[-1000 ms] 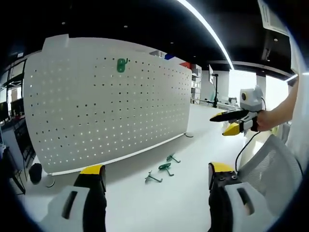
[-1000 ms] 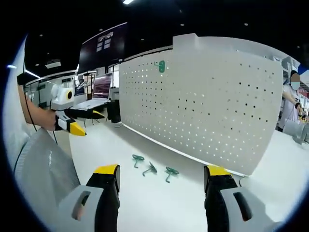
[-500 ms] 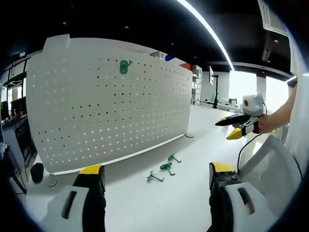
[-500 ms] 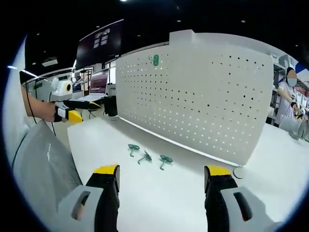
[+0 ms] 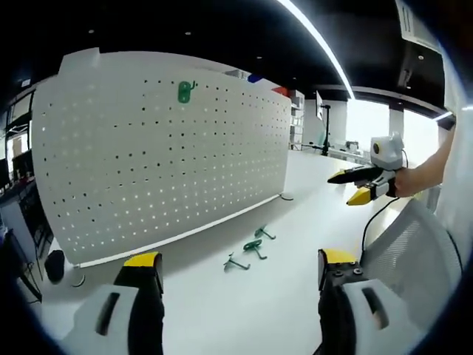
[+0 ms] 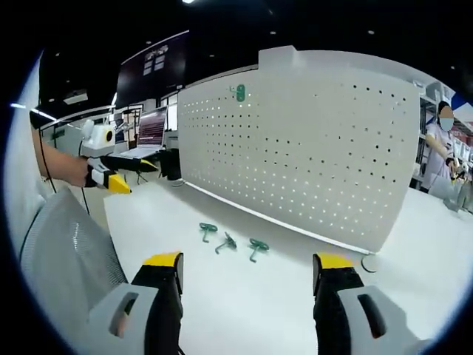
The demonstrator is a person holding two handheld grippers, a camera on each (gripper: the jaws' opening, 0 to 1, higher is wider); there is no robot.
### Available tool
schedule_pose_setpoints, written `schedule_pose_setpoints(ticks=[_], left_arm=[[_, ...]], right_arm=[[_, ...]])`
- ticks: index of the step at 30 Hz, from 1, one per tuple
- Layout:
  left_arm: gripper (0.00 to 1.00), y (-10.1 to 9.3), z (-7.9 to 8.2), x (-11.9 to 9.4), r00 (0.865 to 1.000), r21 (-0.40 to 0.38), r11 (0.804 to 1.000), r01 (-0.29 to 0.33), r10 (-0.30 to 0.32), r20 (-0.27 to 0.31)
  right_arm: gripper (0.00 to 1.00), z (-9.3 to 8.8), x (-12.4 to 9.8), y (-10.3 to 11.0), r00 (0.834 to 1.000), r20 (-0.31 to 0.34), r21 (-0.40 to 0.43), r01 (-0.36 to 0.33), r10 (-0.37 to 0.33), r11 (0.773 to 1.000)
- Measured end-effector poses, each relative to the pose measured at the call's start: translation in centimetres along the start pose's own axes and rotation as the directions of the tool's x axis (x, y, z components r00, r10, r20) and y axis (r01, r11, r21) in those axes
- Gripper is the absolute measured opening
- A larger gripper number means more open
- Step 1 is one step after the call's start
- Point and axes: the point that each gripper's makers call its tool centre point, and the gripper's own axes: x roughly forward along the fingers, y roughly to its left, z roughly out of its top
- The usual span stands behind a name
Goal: Insert the hook assembly into the mounting plate slot until the hook locks in place.
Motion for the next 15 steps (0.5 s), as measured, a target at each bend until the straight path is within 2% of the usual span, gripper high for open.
schedule_pose_setpoints(ticks=[3, 8, 11, 15], left_arm=[[0.87, 0.1, -0.4, 0.7, 0.998, 0.024, 0.999, 0.023, -0.021, -0.052], [0.87, 0.1, -0.5, 1.8, 0.994, 0.030, 0.997, 0.065, -0.062, -0.095], [0.86, 0.2, -1.1, 2.5, 0.984, 0.056, 0.994, 0.091, -0.081, -0.156], [0.84, 0.1, -1.0, 3.5, 0.976, 0.091, 0.988, 0.126, -0.107, -0.191]], right_arm=[[0.69, 0.0, 0.1, 0.4, 1.000, 0.004, 0.000, 0.000, 0.000, 1.000], [0.69, 0.1, 0.2, 0.6, 1.000, 0.023, 0.020, 0.010, -0.010, 1.000], [0.69, 0.2, 0.3, 0.6, 0.999, 0.033, 0.033, 0.015, -0.016, 0.999], [0.69, 0.3, 0.2, 0.7, 0.999, 0.038, 0.031, 0.018, -0.019, 0.999]])
